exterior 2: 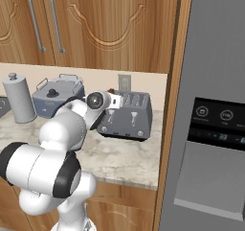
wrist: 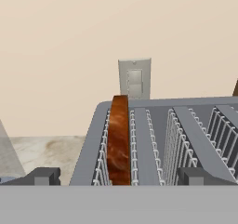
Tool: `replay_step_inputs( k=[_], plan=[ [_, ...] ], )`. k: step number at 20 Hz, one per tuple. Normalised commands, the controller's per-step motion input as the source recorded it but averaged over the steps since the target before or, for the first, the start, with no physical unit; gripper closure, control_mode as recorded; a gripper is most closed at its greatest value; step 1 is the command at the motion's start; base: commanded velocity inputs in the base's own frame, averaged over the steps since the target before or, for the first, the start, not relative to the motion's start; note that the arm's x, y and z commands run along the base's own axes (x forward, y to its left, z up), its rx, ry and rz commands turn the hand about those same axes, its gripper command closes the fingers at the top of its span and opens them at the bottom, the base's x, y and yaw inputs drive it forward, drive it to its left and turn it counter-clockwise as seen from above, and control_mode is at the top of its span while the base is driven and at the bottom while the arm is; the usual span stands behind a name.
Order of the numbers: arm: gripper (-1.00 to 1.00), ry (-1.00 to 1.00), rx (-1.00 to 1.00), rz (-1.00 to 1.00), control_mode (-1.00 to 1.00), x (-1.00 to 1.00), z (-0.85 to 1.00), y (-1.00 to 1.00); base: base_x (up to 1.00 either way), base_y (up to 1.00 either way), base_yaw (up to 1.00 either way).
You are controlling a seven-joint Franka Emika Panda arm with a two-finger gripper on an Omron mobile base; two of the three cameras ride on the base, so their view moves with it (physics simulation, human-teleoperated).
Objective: Start the toaster. Once the lever pops up, take the bread to the plate on the dining counter.
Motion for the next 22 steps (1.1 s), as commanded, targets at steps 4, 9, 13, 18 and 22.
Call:
replay_step_inputs(
  k=[4, 9, 13, 18, 22],
  plan=[
    [-1.00, 0.00, 0.00, 0.00, -1.00, 0.00, 0.00, 0.00, 0.00, 0.00, 0.00],
    [-1.00, 0.00, 0.00, 0.00, -1.00, 0.00, 0.00, 0.00, 0.00, 0.00, 0.00],
    [-1.00, 0.00, 0.00, 0.00, -1.00, 0.00, 0.00, 0.00, 0.00, 0.00, 0.00],
    [-1.00, 0.00, 0.00, 0.00, -1.00, 0.00, 0.00, 0.00, 0.00, 0.00, 0.00],
    [-1.00, 0.00, 0.00, 0.00, -1.00, 0.00, 0.00, 0.00, 0.00, 0.00, 0.00]
  ],
)
